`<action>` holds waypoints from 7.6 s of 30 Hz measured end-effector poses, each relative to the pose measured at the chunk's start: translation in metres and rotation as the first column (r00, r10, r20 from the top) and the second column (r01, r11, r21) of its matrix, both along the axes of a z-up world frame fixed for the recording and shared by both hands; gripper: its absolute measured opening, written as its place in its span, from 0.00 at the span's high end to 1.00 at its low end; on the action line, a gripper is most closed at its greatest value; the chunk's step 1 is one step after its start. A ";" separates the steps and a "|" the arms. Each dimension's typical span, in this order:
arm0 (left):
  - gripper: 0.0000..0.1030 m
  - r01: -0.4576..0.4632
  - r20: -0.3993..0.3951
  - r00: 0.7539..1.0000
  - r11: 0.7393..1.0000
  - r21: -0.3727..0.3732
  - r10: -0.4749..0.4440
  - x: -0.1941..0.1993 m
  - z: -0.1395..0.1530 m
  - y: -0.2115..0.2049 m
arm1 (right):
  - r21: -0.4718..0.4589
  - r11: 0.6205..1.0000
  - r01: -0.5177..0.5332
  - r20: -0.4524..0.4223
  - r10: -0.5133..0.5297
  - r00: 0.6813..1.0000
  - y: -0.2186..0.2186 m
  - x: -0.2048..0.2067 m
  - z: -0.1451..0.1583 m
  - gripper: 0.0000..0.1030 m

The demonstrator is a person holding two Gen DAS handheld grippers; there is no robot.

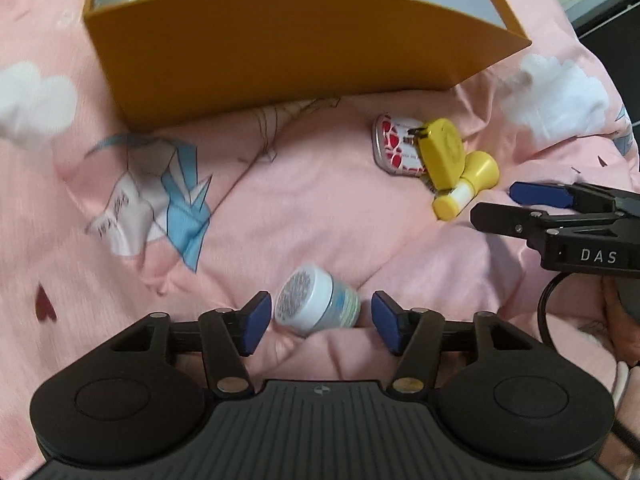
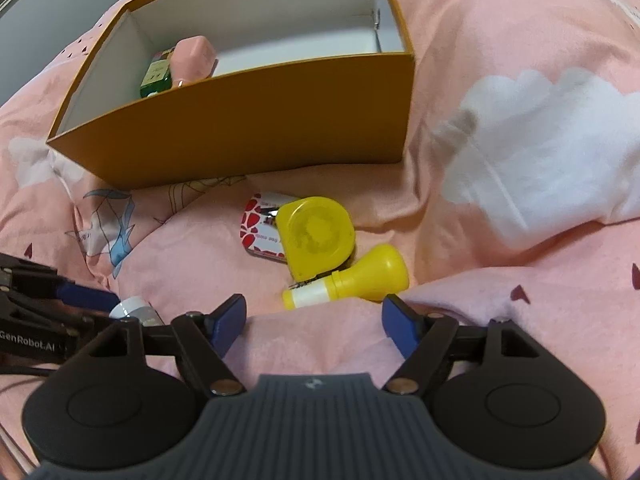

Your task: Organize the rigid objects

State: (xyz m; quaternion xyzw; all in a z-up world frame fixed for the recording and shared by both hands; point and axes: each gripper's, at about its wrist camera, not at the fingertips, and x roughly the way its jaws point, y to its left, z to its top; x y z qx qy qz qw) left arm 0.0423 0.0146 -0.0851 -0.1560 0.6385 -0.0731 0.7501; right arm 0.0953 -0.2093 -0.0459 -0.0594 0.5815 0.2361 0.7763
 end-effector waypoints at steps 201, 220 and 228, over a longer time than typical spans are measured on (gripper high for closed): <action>0.59 -0.086 0.425 0.904 0.994 0.069 0.049 0.004 0.085 0.007 | 0.121 0.952 -0.280 0.012 0.280 0.960 0.051 0.011 0.052 1.00; 0.59 -0.195 0.222 0.962 0.971 0.135 0.162 0.008 0.027 0.039 | 0.210 0.958 -0.195 -0.336 0.258 0.906 0.105 0.025 -0.043 0.64; 0.59 -0.200 0.213 0.962 0.972 0.127 0.170 0.009 0.025 0.042 | 0.217 0.958 -0.187 -0.394 0.261 0.881 0.119 0.018 -0.063 0.71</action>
